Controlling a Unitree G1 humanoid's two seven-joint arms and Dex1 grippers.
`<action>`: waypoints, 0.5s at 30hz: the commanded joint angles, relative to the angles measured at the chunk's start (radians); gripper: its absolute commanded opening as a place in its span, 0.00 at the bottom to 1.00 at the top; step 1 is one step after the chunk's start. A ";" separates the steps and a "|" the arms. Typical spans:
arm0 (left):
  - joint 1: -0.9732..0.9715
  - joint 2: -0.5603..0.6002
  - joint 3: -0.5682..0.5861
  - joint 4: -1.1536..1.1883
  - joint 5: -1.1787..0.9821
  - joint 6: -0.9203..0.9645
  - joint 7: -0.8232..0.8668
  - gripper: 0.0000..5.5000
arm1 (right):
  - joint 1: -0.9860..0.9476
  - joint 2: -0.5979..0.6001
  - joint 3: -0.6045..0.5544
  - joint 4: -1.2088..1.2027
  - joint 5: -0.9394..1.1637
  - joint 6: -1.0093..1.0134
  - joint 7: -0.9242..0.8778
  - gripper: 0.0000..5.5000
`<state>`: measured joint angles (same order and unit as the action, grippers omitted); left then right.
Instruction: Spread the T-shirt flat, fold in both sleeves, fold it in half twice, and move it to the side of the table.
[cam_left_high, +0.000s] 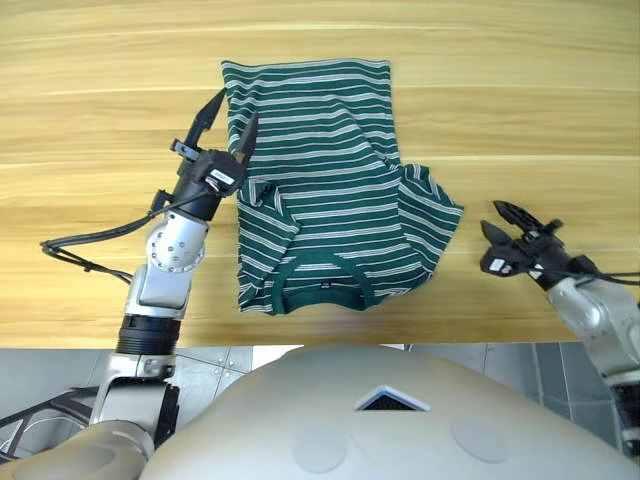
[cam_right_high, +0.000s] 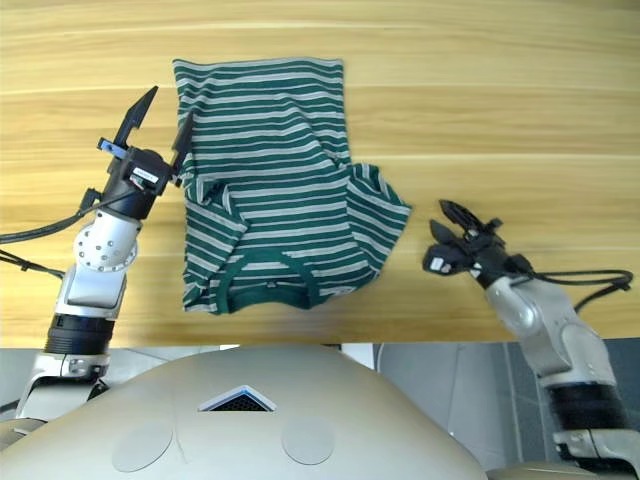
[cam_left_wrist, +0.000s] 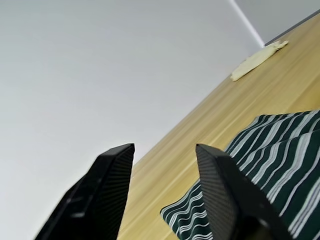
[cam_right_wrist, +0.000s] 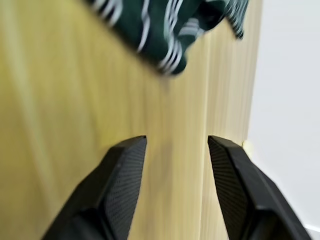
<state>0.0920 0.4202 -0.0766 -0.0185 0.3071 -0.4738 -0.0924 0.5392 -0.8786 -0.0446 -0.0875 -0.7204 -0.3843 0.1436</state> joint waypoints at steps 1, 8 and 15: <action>0.011 -0.003 0.036 -0.033 -0.013 0.018 0.006 0.41 | 0.053 -0.048 0.009 -0.054 0.011 -0.036 0.077 0.42; -0.005 -0.017 0.031 -0.030 -0.007 0.020 -0.001 0.41 | -0.101 0.010 0.159 0.029 -0.005 -0.075 0.093 0.42; -0.024 -0.022 0.031 -0.018 -0.007 0.016 -0.003 0.41 | -0.165 0.023 0.223 0.063 -0.007 -0.079 0.092 0.42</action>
<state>0.0822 0.3997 -0.0500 -0.0448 0.2995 -0.4624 -0.0917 0.3676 -0.8699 0.1338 -0.0664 -0.7005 -0.4655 0.1975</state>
